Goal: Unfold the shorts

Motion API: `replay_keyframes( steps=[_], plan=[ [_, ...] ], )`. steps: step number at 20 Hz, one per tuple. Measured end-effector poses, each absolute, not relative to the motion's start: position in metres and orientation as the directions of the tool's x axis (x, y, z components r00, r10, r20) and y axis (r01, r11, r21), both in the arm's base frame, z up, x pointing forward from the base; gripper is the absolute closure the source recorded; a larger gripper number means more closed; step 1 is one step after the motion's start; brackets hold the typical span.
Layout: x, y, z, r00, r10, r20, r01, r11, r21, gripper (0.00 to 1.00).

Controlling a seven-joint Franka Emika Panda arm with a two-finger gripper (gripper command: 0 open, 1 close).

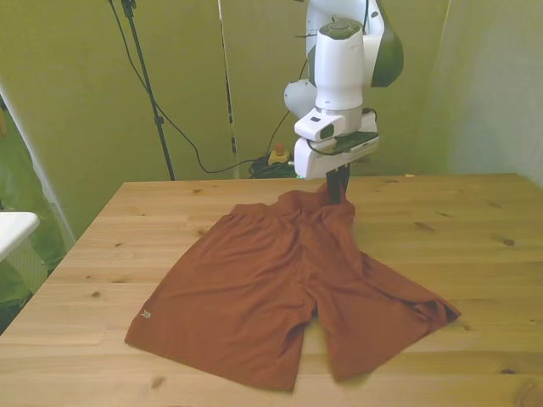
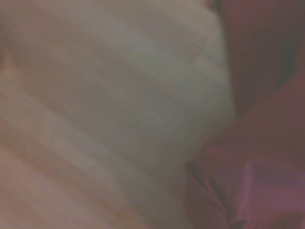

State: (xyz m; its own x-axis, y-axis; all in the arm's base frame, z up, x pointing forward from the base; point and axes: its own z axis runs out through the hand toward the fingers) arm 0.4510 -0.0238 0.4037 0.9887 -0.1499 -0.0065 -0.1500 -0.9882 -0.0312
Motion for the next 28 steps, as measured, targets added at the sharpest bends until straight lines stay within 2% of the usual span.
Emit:
replay_keyframes(
  steps=[7,8,20,24,28],
  plan=[
    [0.409,0.002,0.378,0.996,-0.026,-0.083,-0.028,-0.999,-0.022,1.00],
    [0.407,0.005,0.375,0.996,-0.020,-0.092,-0.022,-1.000,-0.020,0.00],
    [0.400,0.009,0.376,0.992,0.002,-0.123,0.003,-1.000,0.003,0.00],
    [0.390,0.010,0.393,0.994,0.000,-0.113,0.000,-1.000,0.006,0.00],
    [0.374,0.010,0.423,0.996,-0.030,-0.083,-0.030,-1.000,0.008,0.00]
  ],
)
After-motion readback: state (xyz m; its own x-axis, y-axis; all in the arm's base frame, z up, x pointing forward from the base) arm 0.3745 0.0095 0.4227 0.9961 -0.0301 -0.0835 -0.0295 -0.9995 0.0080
